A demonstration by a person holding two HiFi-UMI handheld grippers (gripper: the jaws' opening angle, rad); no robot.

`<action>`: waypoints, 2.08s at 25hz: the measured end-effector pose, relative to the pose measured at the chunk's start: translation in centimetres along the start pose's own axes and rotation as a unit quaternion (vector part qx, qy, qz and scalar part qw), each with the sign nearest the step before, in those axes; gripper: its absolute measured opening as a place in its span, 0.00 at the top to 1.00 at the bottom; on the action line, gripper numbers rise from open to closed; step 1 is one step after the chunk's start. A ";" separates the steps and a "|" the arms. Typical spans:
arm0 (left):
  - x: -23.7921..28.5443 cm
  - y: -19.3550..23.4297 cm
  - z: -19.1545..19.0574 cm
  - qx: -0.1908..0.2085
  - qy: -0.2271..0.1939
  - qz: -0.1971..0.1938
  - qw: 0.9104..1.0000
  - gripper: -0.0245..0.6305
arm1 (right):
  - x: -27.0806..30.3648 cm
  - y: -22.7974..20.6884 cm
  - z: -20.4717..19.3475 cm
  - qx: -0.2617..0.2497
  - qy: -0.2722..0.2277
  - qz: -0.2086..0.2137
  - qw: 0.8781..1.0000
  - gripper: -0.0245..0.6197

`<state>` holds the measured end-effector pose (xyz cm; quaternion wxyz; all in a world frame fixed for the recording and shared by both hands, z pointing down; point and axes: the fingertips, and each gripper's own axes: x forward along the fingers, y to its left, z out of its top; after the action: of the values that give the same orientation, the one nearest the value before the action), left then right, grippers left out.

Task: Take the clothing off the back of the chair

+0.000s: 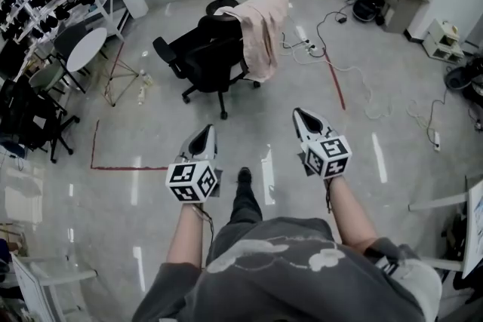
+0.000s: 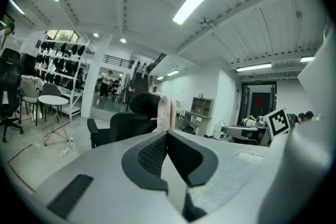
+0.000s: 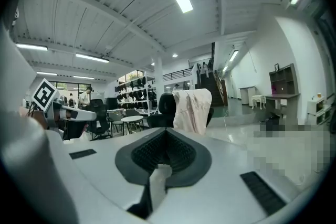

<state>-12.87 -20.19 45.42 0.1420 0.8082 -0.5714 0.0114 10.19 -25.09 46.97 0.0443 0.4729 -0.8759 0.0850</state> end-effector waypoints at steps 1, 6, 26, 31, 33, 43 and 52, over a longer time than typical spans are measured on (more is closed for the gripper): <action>1.2 0.6 0.2 0.001 0.001 -0.002 1.000 0.96 | 1.1 -0.7 0.1 0.004 -0.001 -0.006 1.000 0.97; 7.4 4.1 1.6 0.001 -0.002 -0.016 1.000 0.96 | 7.2 -3.6 1.1 0.025 -0.013 -0.025 0.999 0.97; 24.3 14.2 7.5 0.023 0.026 -0.067 0.997 0.96 | 25.9 -8.6 3.2 0.085 0.034 -0.036 0.995 0.29; 26.8 15.7 8.1 0.026 0.023 -0.072 0.997 0.96 | 28.5 -10.4 3.1 0.079 0.054 -0.046 0.994 0.27; 27.6 16.4 8.4 0.026 0.022 -0.072 0.997 0.96 | 29.5 -11.2 3.0 0.086 0.059 -0.053 0.993 0.26; 30.3 20.0 9.8 0.018 0.007 -0.066 0.998 0.96 | 35.0 -13.5 2.8 0.077 0.079 -0.065 0.992 0.26; 31.5 20.7 9.3 0.012 0.006 -0.070 0.997 0.96 | 36.5 -11.4 3.3 -0.010 0.075 -0.005 0.997 0.54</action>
<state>-22.49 -57.74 46.68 0.1360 0.8476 -0.5128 0.0133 -0.32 -61.77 50.74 0.1152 0.4694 -0.8683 0.1115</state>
